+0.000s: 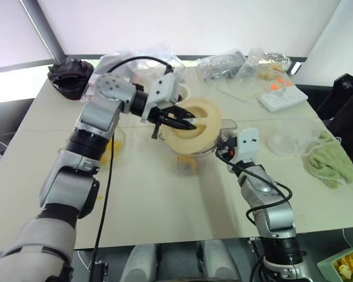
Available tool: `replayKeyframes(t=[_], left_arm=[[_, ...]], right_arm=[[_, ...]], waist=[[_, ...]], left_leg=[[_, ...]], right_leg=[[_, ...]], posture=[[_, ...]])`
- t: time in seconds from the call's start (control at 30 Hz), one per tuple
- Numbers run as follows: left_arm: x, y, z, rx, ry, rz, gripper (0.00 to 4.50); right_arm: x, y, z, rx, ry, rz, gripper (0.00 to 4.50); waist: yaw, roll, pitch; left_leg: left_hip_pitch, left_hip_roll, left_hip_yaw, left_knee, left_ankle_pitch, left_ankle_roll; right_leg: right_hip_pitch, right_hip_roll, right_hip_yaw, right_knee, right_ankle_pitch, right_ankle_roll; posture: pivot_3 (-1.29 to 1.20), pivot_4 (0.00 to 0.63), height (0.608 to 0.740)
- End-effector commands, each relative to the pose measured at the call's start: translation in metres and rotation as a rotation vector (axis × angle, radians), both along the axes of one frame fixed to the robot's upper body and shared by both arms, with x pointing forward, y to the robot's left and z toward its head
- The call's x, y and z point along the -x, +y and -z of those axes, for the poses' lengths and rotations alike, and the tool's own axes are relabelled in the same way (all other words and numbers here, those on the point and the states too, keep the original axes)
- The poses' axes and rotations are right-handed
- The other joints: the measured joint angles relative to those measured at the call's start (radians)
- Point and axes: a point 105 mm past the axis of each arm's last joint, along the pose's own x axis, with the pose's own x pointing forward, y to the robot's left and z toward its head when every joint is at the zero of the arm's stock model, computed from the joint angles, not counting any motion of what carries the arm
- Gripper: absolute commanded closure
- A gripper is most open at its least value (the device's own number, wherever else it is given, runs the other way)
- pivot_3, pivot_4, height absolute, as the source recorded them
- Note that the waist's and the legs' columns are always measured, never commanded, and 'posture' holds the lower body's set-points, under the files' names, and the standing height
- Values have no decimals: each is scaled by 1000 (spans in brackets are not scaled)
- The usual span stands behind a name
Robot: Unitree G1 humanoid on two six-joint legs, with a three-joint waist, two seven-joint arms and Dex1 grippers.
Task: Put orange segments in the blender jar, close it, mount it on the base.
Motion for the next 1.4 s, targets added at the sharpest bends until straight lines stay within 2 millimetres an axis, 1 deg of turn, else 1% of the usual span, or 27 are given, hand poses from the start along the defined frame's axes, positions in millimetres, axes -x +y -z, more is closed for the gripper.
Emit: replayKeyframes(t=[0.03,0.27,0.33,0.4,0.5,0.6,0.67,0.73,0.8,0.87,0.93,1.03,1.2,1.3,1.4], left_arm=[[-9,6,37,-124,59,-61,4238],[-11,7,65,-216,161,-66,4238],[-12,6,73,-236,192,-77,4238],[-13,7,76,-245,211,-88,4238],[-16,10,91,-290,234,-135,4238],[-21,13,106,-326,254,-216,4238],[-25,19,117,-349,277,-281,4238],[-27,23,125,-365,298,-340,4238],[-29,24,131,-373,317,-396,4238],[-34,27,141,-393,319,-487,4238],[-35,32,149,-408,345,-570,4238],[-36,38,150,-402,392,-660,4238],[-40,41,146,-383,438,-773,4238],[-41,40,142,-372,455,-802,4238],[-40,36,136,-356,453,-789,4238]], right_arm=[[2,5,-18,-22,-77,-18,3595],[1,1,-24,-20,-109,-16,3595],[2,0,-29,-21,-135,-14,3595],[1,2,-31,-21,-150,-15,3595],[2,1,-39,-21,-192,-7,3595],[1,-2,-43,-26,-210,6,3595],[-1,0,-44,-20,-214,4,3595],[-1,-1,-45,-13,-220,3,3595],[-1,-4,-46,-10,-227,4,3595],[-1,-7,-49,1,-246,6,3595],[-1,-9,-52,21,-271,6,3595],[-4,-5,-54,52,-291,-3,3595],[-4,-4,-53,45,-293,-4,3595],[-5,-3,-53,43,-294,-4,3595],[-5,-3,-52,43,-295,-3,3595]], waist=[[1,0,0],[1,0,-1],[2,1,-2],[2,1,-2],[3,2,-3],[4,3,-5],[6,3,-8],[6,6,-14],[7,8,-16],[9,10,-17],[11,11,-20],[14,11,-24],[14,12,-28],[13,12,-28],[11,12,-28]], left_leg=[[1,0,0,0,0,0],[12,1,0,-1,0,0],[13,1,-1,-1,0,0],[13,1,-1,-1,0,0],[13,1,-1,-1,0,0],[14,1,-2,-1,0,0],[15,1,-2,-1,0,0],[17,1,-3,-1,0,0],[21,1,-6,-1,0,0],[28,2,-9,-3,-1,0],[29,1,-14,-3,-1,0],[29,-1,-16,-3,-1,0],[29,-1,-18,-3,-2,-2],[29,-1,-19,-3,-3,-3],[29,-1,-19,-4,-3,-3]], right_leg=[[1,0,0,0,0,0],[13,0,0,-2,-3,-3],[15,0,-1,-3,-3,-3],[15,0,-1,-3,-3,-3],[15,0,-1,-3,-3,-3],[16,-1,-1,-3,-3,-2],[17,-1,-1,-3,-4,-2],[21,-1,-1,-5,-4,-1],[27,-1,-3,-9,-7,1],[35,-2,-4,-14,-8,1],[36,-2,-5,-18,-8,1],[39,-3,-4,-20,-9,2],[40,-3,-4,-21,-10,3],[40,-4,-4,-21,-11,2],[40,-5,-4,-21,-11,2]], posture=[[0,150,740],[0,150,740],[0,150,740],[0,150,740],[0,150,740],[0,150,740],[0,150,740],[0,150,740],[0,150,740],[0,150,740],[0,150,740],[0,150,740],[0,150,740],[0,150,740],[0,150,740]])
